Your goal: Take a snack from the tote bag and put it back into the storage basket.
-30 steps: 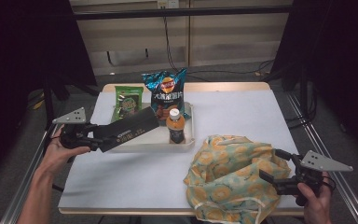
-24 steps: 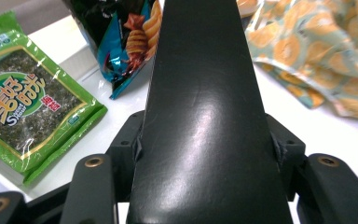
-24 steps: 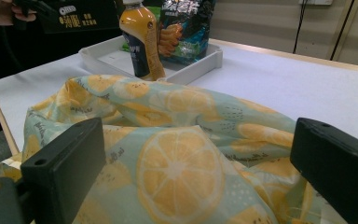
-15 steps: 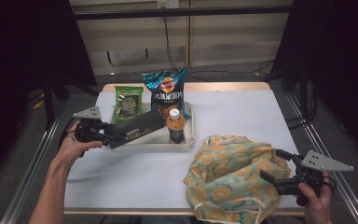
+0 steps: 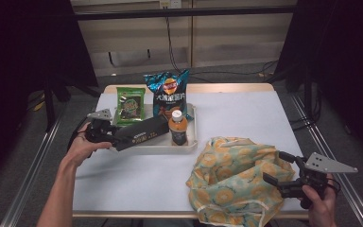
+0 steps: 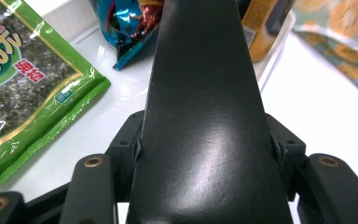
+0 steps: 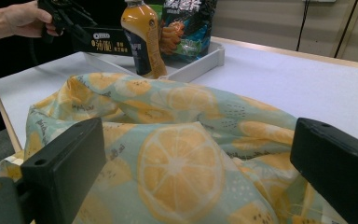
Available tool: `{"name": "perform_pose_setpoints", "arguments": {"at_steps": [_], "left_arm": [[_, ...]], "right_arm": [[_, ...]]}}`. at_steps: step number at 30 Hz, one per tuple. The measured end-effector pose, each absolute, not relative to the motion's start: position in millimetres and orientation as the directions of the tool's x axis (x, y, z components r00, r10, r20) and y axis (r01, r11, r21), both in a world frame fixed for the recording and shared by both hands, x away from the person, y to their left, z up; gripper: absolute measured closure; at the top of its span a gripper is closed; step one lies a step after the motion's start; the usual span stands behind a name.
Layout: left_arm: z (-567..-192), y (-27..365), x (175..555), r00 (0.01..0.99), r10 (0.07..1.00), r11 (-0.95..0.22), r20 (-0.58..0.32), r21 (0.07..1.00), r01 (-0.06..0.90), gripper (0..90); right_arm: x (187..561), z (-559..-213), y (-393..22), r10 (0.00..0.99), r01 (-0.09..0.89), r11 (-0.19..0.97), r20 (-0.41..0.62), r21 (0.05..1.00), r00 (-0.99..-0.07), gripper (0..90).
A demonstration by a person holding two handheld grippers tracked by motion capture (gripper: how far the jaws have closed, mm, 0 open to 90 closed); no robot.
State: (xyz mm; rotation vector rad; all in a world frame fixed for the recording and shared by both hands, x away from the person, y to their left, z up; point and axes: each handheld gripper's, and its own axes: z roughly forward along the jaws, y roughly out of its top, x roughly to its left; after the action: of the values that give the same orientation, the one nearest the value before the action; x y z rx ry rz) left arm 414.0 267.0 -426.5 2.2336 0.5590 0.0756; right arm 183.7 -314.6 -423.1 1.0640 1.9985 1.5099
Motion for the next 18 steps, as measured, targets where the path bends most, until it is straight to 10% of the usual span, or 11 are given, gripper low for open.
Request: {"name": "perform_pose_setpoints", "arguments": {"at_steps": [18], "left_arm": [[-432.2,261.6,424.0,0.878,0.453,-0.570,-0.156,0.706,0.420,40.1]], "right_arm": [[185.7,-424.1,-313.4,0.774,0.329,0.115,0.123,0.937,-0.621,2.9]]}}
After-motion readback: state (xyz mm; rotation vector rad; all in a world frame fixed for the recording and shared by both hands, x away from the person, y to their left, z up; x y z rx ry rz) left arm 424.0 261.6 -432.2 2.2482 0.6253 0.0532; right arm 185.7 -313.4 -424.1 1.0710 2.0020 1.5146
